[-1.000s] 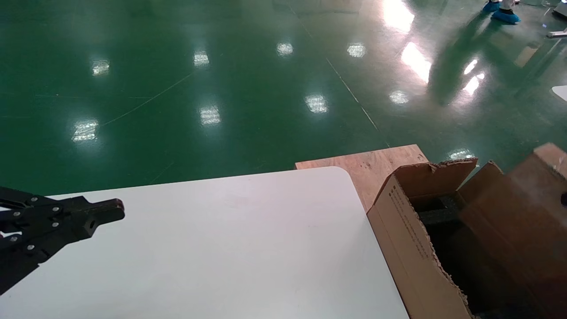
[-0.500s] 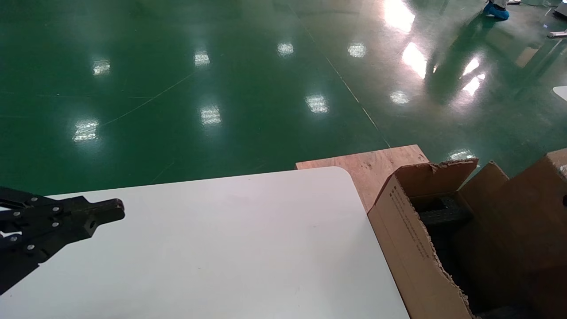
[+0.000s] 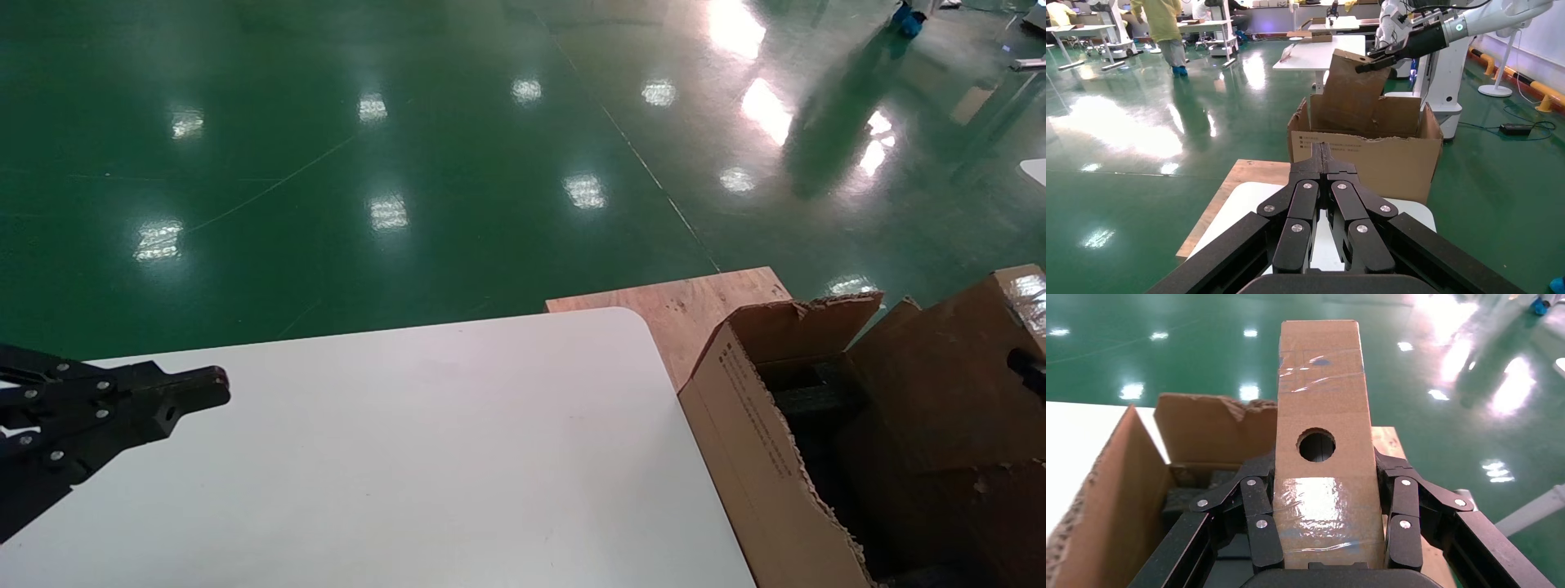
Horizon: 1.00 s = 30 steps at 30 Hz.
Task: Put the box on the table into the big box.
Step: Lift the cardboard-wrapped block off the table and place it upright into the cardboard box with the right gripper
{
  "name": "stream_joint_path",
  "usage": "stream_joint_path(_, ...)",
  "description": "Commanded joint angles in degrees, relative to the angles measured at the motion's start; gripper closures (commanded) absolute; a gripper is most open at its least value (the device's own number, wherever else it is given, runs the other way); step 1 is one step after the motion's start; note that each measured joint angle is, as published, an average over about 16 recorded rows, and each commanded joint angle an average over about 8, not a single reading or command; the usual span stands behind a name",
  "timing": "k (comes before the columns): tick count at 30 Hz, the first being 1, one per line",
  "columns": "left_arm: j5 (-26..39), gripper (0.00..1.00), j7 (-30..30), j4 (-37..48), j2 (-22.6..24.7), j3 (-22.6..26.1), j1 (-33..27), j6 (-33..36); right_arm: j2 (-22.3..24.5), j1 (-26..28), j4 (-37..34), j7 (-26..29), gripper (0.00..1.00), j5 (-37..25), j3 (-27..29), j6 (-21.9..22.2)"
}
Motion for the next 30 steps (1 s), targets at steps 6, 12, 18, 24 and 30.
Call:
stream_joint_path(6,0.0,1.00,0.0,0.0,0.0,0.0,0.0,0.0,1.6,0.2,1.1,-1.0,1.00,-0.2,-1.5,0.5)
stream_joint_path(12,0.0,1.00,0.0,0.0,0.0,0.0,0.0,0.0,1.3,0.0,0.0,-1.1,1.00,-0.7,-2.8,1.0)
stream_joint_path(18,0.0,1.00,0.0,0.0,0.0,0.0,0.0,0.0,0.6,1.8,-2.3,-1.1,1.00,-0.2,-5.8,0.2)
stream_joint_path(24,0.0,1.00,0.0,0.0,0.0,0.0,0.0,0.0,-0.4,3.9,-5.2,-1.5,1.00,0.1,-8.4,-1.8)
stream_joint_path(30,0.0,1.00,0.0,0.0,0.0,0.0,0.0,0.0,-1.6,6.0,-8.1,-1.5,1.00,0.7,-10.8,-4.1)
